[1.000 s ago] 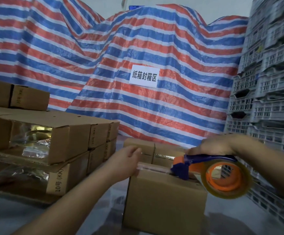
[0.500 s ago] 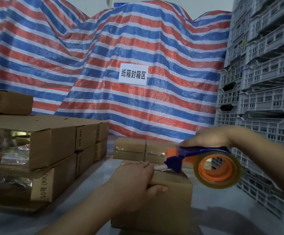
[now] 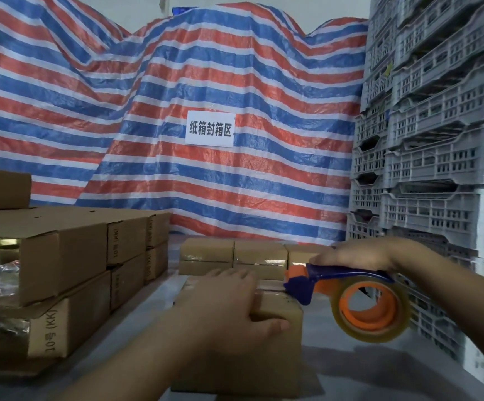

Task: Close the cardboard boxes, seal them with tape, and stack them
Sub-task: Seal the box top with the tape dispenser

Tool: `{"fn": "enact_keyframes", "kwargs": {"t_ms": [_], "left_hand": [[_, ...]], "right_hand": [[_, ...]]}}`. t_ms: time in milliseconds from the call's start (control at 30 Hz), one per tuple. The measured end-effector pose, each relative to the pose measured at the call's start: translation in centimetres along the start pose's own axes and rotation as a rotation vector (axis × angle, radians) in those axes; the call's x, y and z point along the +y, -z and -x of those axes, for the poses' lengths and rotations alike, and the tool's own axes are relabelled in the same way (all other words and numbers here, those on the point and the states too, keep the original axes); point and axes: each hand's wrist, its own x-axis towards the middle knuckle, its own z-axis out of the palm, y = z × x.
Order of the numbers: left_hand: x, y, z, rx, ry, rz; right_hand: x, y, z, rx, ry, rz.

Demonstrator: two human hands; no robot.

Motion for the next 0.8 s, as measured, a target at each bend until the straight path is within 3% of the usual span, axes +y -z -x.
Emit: {"fn": "enact_keyframes", "kwargs": {"t_ms": [167,367,433,600,800], "left_hand": [[4.6,-1.7,-1.9,0.014,-0.011,0.1],[4.0,-2.8,-1.9,0.092,-0.034,0.051],[3.8,-2.8,-2.0,0.081,-0.056,0.02],[3.6,-3.0,-1.9,0.084,-0.085,0.022],[3.7,-3.2,-1.7,0.125,-0.095,0.03]], "right_hand": [[1.2,-0.3,-0.2,0.029,0.006,-0.014],[3.2,-0.1,-0.6,-0.087,0.067,-0.226],[3.6,0.8,-0.4,-0.059,0.071,-0.207],[4.4,3.6,2.2,-0.036,0.002,-0.039],[0.5,-0.7,1.1,0.121,-0.049,0.654]]}}
